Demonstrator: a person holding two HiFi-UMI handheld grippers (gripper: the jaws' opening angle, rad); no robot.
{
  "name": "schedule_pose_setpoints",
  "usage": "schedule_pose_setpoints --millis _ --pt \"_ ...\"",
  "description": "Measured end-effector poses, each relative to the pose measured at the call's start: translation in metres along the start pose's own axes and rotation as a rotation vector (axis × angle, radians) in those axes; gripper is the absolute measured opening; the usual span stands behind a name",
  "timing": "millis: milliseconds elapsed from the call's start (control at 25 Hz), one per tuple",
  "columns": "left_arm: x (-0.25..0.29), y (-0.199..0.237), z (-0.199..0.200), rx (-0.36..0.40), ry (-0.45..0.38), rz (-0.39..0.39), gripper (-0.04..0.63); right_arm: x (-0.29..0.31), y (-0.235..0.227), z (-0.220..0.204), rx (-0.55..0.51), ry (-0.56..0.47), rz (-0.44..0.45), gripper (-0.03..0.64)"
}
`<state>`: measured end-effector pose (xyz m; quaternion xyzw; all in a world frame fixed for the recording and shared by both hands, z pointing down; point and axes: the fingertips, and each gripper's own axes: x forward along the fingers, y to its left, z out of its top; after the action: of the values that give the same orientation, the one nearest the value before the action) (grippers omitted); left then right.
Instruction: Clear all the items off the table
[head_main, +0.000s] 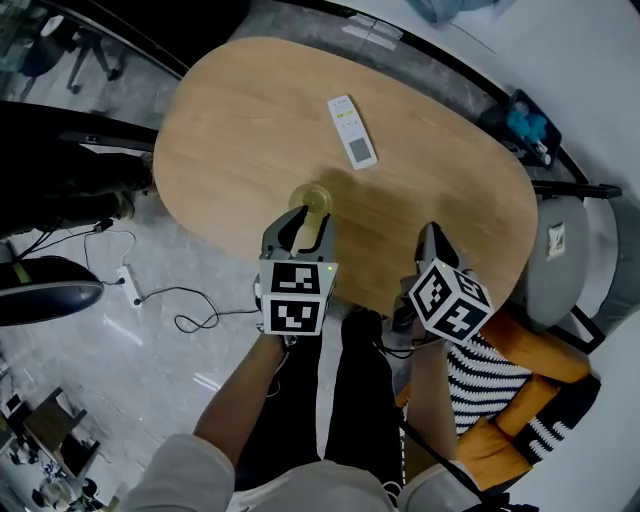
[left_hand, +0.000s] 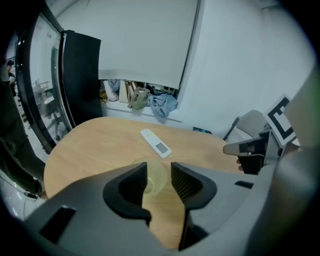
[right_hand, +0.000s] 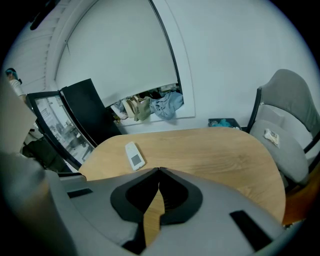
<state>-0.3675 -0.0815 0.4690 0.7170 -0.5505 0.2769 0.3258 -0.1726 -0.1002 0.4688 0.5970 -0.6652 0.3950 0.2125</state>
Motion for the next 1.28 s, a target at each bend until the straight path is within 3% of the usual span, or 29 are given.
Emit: schedule_pose_setpoints --millis 160,320,680,1280 --pt "0.007 0.014 -0.008 0.023 0.04 0.024 0.283 0.003 0.004 -0.004 -0.002 0.01 0.0 0.025" --pt "0.015 0.023 -0.016 0.019 0.074 0.034 0.343 0.008 0.005 -0.009 0.003 0.021 -0.005 0.025" --pt "0.038 0.026 -0.028 0.036 0.119 -0.009 0.371 0.016 0.004 -0.024 0.014 0.05 -0.019 0.025" --pt "0.046 0.024 -0.03 0.087 0.152 -0.004 0.368 0.014 -0.013 -0.039 0.048 0.071 -0.041 0.025"
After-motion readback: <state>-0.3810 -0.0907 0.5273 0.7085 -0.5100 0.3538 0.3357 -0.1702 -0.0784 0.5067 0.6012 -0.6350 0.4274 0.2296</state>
